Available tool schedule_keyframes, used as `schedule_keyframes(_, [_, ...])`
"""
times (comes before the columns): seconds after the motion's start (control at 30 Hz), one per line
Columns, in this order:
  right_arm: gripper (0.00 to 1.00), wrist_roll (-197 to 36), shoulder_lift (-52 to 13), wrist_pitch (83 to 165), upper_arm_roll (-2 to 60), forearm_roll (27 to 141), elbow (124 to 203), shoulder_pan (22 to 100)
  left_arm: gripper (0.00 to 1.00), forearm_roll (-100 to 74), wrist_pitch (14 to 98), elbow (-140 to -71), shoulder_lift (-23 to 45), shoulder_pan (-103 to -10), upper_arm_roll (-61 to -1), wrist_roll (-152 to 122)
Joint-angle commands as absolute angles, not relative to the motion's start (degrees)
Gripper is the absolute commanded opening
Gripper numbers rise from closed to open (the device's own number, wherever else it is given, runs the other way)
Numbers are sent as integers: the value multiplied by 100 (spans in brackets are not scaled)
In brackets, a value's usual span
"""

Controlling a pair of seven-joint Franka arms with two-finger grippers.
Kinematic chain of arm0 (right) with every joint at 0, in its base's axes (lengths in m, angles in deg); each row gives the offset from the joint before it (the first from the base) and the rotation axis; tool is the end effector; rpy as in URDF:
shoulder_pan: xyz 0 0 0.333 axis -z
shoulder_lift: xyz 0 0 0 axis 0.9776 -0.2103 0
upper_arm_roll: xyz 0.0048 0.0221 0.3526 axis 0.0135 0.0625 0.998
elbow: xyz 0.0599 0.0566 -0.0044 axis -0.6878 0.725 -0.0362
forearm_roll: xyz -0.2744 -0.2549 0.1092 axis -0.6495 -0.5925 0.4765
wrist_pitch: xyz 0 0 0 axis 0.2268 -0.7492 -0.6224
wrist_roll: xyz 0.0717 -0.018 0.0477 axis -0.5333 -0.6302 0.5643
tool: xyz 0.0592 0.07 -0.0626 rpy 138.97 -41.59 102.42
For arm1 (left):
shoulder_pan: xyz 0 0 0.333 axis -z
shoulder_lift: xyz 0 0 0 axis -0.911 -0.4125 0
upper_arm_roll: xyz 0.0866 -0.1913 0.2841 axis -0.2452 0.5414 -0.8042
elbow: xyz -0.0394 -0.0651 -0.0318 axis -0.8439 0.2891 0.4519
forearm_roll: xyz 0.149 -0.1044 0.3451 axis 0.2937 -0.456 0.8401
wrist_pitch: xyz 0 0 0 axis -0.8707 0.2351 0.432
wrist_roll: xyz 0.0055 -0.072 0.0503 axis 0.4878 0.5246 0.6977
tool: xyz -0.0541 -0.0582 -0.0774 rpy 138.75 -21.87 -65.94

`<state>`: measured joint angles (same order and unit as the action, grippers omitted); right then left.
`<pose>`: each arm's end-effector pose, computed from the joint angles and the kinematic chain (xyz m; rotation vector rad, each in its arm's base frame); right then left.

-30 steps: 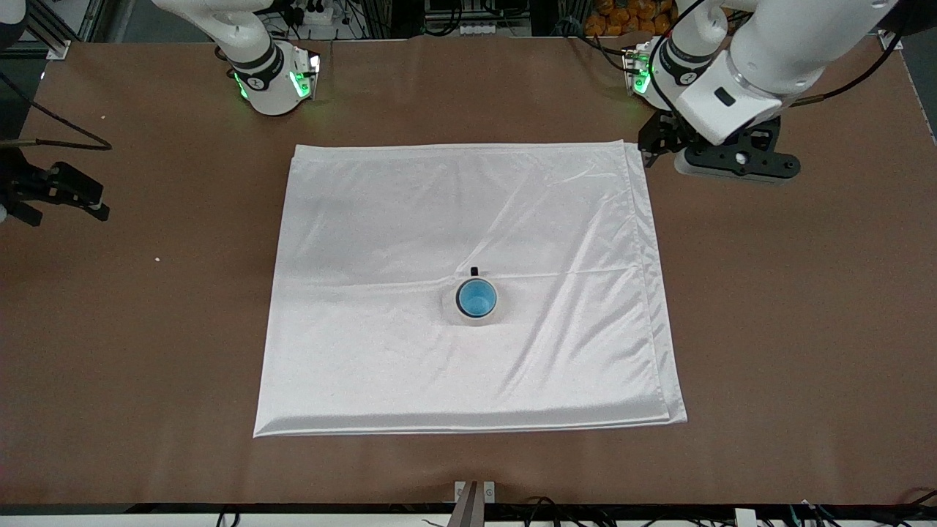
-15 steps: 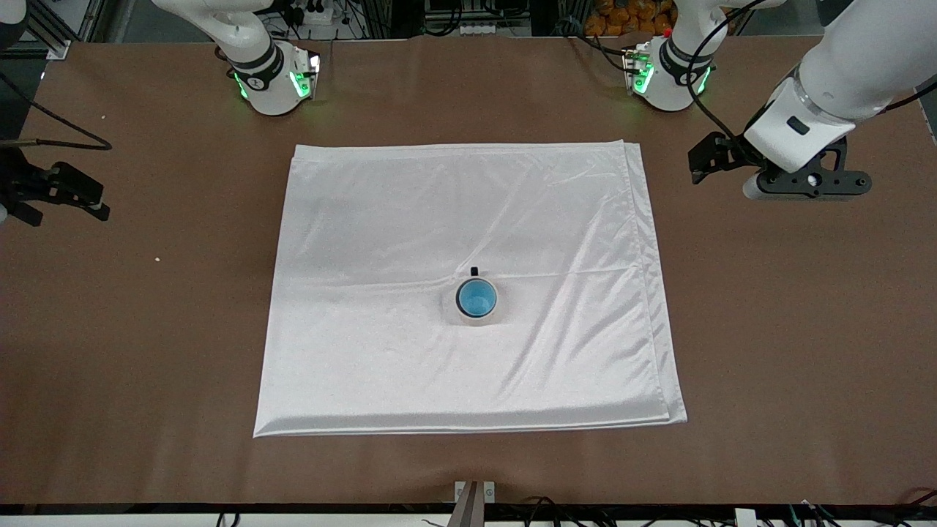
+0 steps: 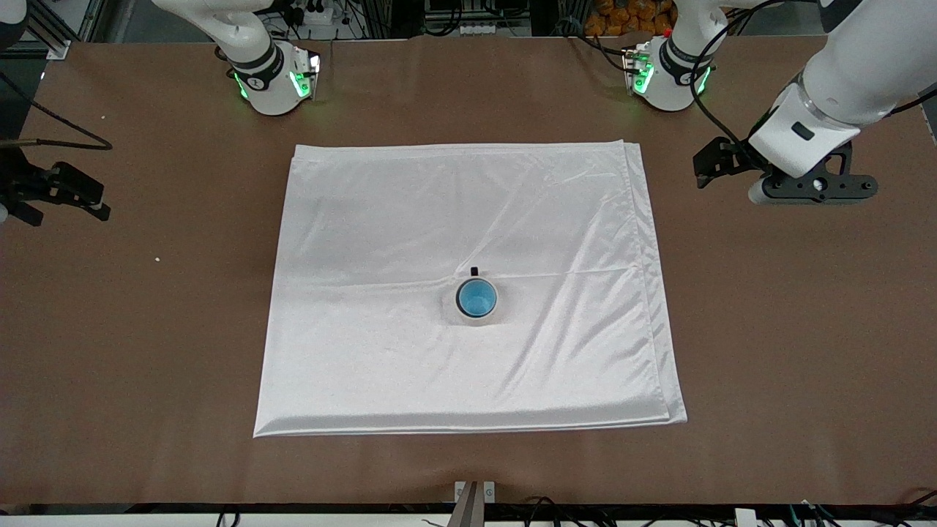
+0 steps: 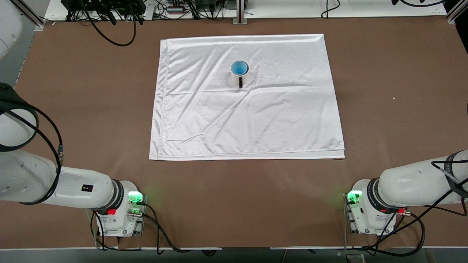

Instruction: Place blue cup into white mug on cloth

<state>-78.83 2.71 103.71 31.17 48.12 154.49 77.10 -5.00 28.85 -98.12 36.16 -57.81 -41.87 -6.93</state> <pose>0.5664 -0.0232 0.6572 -3.1323 -0.1107 -0.1157 0.5304 -0.1493 0.6369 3.1299 -0.0214 -0.0875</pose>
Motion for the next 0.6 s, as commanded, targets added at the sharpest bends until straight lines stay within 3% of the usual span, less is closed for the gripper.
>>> schedule_keyframes(0.0, [100,-7935,288,10311,3161,4804,15393,7742,100,-399,2980,-9846,3629,-5931,-4167,-760])
schedule_keyframes(0.57, [100,-7943,288,10302,3161,4830,15393,7742,100,-390,3068,-9846,3620,-5922,-4159,-760])
